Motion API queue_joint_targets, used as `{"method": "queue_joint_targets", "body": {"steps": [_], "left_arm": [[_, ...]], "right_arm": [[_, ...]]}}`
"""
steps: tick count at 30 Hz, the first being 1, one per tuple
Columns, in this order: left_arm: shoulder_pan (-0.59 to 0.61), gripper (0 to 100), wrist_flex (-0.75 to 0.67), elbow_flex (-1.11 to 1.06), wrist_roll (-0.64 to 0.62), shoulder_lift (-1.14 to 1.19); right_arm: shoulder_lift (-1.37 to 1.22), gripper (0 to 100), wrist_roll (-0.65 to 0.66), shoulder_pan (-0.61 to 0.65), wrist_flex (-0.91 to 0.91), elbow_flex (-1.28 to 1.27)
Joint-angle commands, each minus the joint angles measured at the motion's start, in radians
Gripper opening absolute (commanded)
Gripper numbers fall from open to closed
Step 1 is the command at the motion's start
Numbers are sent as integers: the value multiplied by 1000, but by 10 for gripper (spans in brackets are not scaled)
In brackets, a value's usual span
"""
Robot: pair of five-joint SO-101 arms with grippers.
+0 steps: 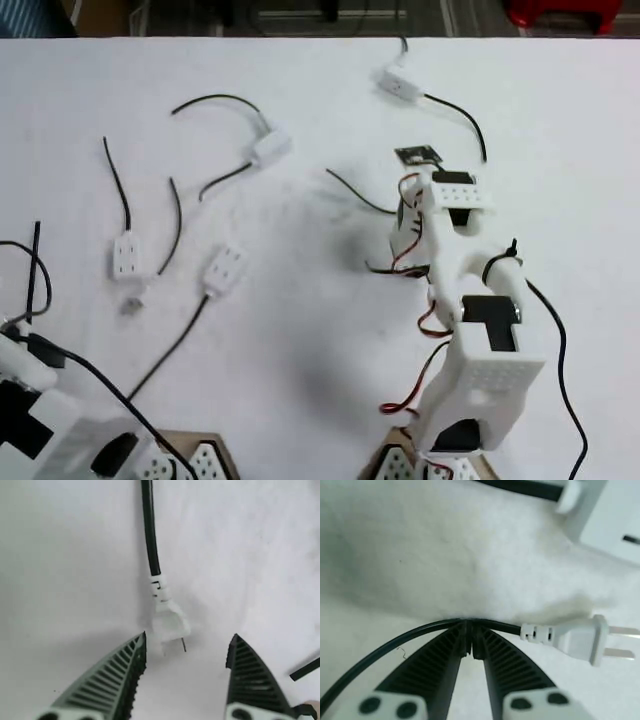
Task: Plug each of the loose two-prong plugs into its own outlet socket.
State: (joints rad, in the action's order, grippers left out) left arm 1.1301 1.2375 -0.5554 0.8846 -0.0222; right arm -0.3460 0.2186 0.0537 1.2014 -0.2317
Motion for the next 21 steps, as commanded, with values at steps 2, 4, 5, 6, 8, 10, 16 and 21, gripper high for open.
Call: {"method": "queue_joint_targets", "body": {"steps": [2, 4, 5, 6, 8, 10, 16, 21], "left_arm": [[-15, 263, 8, -20, 6, -42], [-31, 262, -12, -60, 8, -42], [-41, 261, -34, -80, 6, -42], [-45, 261, -61, -100, 5, -42], [-45, 262, -133, -133, -35, -42], [-44, 263, -210, -166, -78, -42], [-13, 263, -282, -193, -83, -42], [-10, 262, -282, -195, -83, -41]], "right_arm": [[-15, 22, 2, 31, -21, -5], [-15, 22, 2, 31, -21, -5], [-15, 22, 2, 31, -21, -5], [-15, 22, 2, 31, -21, -5], [-15, 22, 2, 31, -19, -5], [-15, 22, 2, 31, -19, -5], [-15, 22, 2, 31, -19, -5], [-15, 22, 2, 31, -19, -5]]}}
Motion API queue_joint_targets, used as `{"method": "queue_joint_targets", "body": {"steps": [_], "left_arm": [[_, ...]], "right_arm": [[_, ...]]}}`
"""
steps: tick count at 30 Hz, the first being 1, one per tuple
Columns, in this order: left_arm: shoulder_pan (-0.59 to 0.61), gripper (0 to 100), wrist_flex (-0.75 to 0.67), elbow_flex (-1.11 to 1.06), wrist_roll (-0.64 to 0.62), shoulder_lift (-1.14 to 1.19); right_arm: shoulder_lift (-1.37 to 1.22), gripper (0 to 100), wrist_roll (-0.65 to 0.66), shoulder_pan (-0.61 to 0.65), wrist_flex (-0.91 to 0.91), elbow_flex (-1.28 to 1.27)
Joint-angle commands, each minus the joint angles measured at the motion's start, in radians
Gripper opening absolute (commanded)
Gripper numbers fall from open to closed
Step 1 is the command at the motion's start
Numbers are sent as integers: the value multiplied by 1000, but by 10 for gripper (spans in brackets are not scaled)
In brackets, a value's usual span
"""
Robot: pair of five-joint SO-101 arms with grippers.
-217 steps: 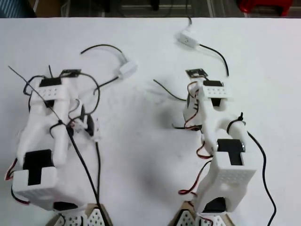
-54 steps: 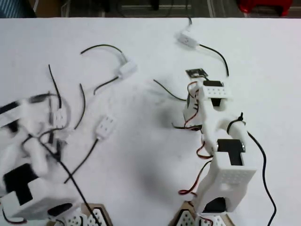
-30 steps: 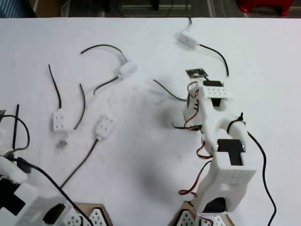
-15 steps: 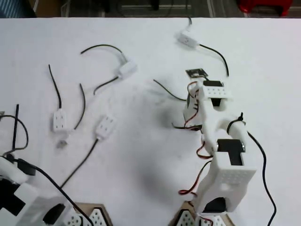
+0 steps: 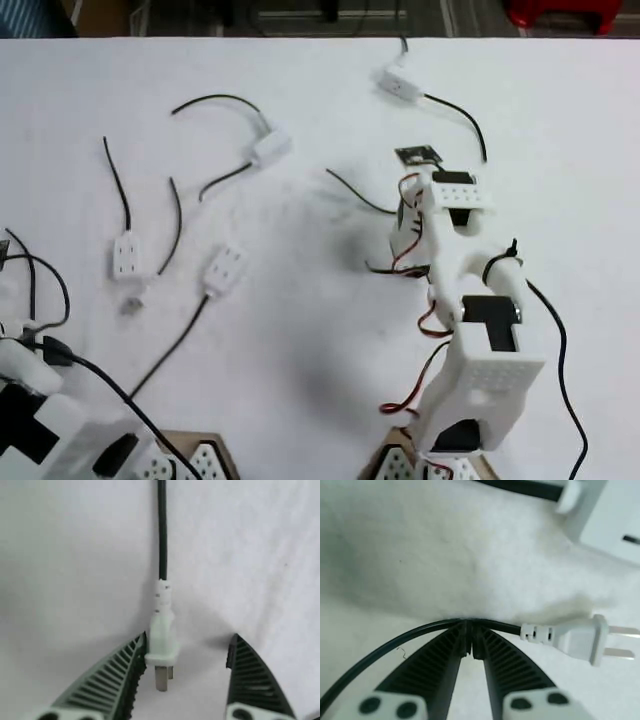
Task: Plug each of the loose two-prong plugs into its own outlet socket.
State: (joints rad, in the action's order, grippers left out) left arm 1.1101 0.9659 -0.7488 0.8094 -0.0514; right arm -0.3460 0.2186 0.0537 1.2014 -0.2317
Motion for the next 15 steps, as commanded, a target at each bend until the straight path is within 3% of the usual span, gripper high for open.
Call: {"method": "queue_joint_targets", "body": {"steps": [1, 9, 15], "left_arm": [[8, 261, -11, -2, -8, -12], [4, 260, -28, 32, -23, -13], [-24, 260, -31, 54, -143, -13]], "right_arm": [[-15, 22, 2, 31, -19, -5], [-15, 22, 0, 31, -19, -5], [-15, 22, 0, 31, -19, -5]]}}
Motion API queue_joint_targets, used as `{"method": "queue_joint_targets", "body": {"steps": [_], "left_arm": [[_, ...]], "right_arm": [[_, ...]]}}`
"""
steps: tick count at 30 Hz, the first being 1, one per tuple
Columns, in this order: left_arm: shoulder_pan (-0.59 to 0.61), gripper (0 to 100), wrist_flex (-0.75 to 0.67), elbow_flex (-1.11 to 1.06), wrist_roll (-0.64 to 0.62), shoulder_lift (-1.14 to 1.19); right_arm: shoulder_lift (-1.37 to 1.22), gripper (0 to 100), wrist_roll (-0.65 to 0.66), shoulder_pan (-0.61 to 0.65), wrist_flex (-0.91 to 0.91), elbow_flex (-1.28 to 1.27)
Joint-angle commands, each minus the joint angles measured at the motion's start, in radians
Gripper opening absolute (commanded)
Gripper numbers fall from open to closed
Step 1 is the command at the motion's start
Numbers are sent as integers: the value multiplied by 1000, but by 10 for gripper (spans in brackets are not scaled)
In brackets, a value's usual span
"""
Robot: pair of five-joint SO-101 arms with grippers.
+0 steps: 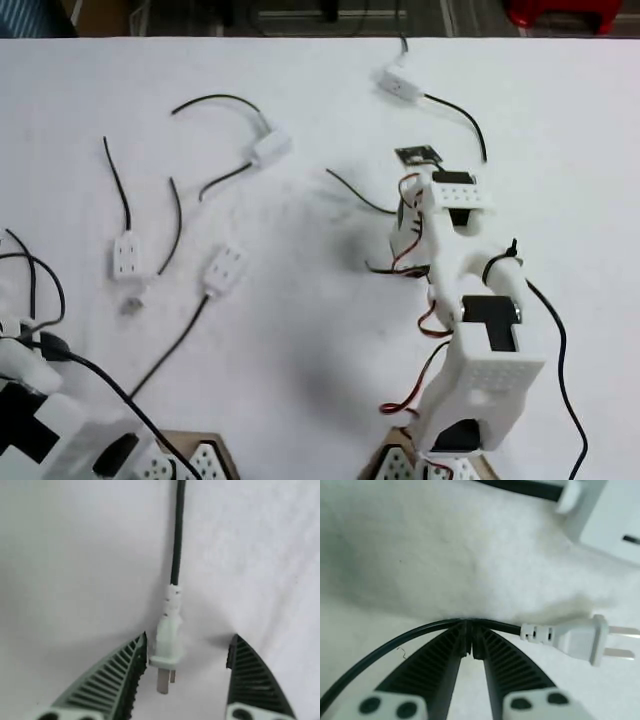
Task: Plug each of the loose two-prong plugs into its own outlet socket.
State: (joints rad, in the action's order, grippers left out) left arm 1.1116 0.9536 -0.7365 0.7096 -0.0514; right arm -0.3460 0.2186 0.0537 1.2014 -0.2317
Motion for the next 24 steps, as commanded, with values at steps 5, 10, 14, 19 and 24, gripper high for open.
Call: {"method": "queue_joint_targets", "body": {"steps": [5, 10, 14, 19, 24], "left_arm": [[-77, 255, 9, 32, -54, -12], [-91, 141, 23, 34, -52, -12], [-82, 92, 25, 28, -43, -12], [-64, 41, 25, 11, -9, -12], [-68, 24, 25, 15, 25, -19]], "right_arm": [[-15, 22, 0, 31, -19, -5], [-15, 22, 0, 31, -19, -5], [-15, 22, 0, 31, -19, -5], [-15, 22, 0, 31, -19, -5], [-15, 22, 0, 31, -19, -5]]}}
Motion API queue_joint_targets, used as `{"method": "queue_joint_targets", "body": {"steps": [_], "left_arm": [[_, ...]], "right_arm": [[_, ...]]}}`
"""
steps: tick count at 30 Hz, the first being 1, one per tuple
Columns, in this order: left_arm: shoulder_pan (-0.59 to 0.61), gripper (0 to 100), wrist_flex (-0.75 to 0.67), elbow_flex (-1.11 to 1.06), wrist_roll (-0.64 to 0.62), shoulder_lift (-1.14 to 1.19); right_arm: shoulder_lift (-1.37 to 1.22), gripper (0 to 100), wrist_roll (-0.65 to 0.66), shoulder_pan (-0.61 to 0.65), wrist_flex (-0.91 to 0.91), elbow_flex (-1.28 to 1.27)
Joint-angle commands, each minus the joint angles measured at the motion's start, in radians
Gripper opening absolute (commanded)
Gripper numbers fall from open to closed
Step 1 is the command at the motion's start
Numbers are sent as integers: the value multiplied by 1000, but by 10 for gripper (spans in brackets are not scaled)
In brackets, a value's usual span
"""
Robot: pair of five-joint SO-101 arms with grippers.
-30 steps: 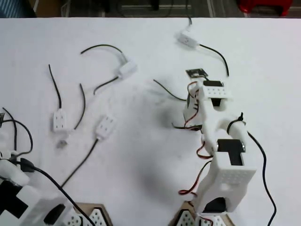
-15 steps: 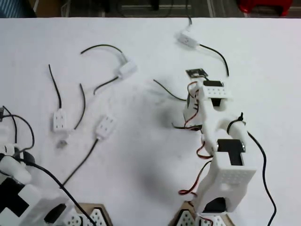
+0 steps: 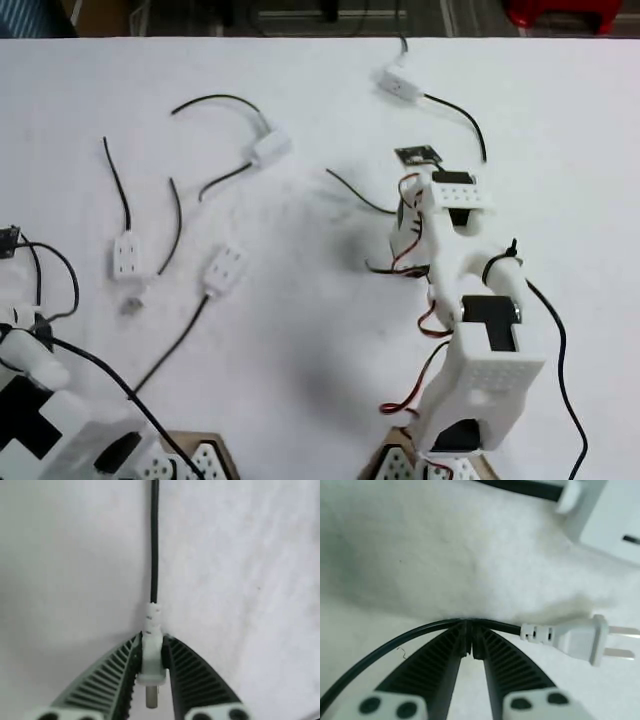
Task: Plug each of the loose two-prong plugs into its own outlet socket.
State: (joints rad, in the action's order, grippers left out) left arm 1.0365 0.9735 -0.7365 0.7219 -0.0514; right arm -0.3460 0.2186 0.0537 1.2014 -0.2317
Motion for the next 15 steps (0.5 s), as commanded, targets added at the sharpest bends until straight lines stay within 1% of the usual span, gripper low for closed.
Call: {"method": "queue_joint_targets", "body": {"steps": [1, 4, 8, 11, 15], "left_arm": [[4, 24, 5, 15, 11, -21], [-59, 24, 5, 17, -52, -22], [-188, 24, 6, 31, -215, -68], [-294, 24, 51, 35, -342, -180], [-438, 24, 133, 31, -480, -404]], "right_arm": [[-15, 22, 0, 31, -21, -5], [-15, 22, 0, 31, -21, -5], [-15, 22, 0, 31, -22, -5], [-15, 22, 0, 31, -22, -5], [-15, 22, 0, 31, -22, -5]]}}
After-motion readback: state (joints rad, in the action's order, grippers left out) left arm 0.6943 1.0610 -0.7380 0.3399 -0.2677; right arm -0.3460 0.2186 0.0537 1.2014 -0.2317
